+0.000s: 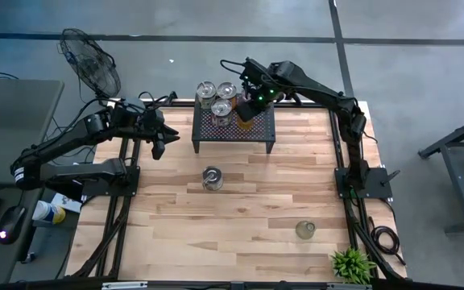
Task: Pick & Place candle stick holders
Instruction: Put the yellow candle holder on the shelf
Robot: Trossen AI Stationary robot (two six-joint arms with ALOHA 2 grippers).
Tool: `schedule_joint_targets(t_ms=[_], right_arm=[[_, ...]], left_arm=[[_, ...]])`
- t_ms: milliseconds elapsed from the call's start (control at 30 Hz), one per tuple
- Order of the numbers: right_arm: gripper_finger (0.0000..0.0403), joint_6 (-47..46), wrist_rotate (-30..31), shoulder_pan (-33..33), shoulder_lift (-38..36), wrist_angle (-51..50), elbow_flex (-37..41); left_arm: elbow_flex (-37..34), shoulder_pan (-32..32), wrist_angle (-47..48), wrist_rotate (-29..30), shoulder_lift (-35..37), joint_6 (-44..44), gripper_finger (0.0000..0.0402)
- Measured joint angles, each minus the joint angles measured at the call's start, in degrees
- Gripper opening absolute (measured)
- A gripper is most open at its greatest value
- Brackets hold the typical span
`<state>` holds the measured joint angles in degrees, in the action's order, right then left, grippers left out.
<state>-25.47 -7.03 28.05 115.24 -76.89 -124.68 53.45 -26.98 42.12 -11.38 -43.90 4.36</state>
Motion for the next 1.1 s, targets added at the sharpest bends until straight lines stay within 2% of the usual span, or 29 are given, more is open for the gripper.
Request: schedule_joint_targets(t_ms=[867, 1100], right_arm=[[0.0026, 0.43, 0.79, 0.09, 0.0, -0.41, 0.0], [0.0044, 1.12, 1.23, 0.09, 0.0, 0.77, 0.0]], left_arm=[[0.0, 0.0, 0.01, 0.01, 0.0, -0.02, 0.0092], [0.0, 0.0, 0.0, 0.0, 0.0, 0.0, 0.0092]])
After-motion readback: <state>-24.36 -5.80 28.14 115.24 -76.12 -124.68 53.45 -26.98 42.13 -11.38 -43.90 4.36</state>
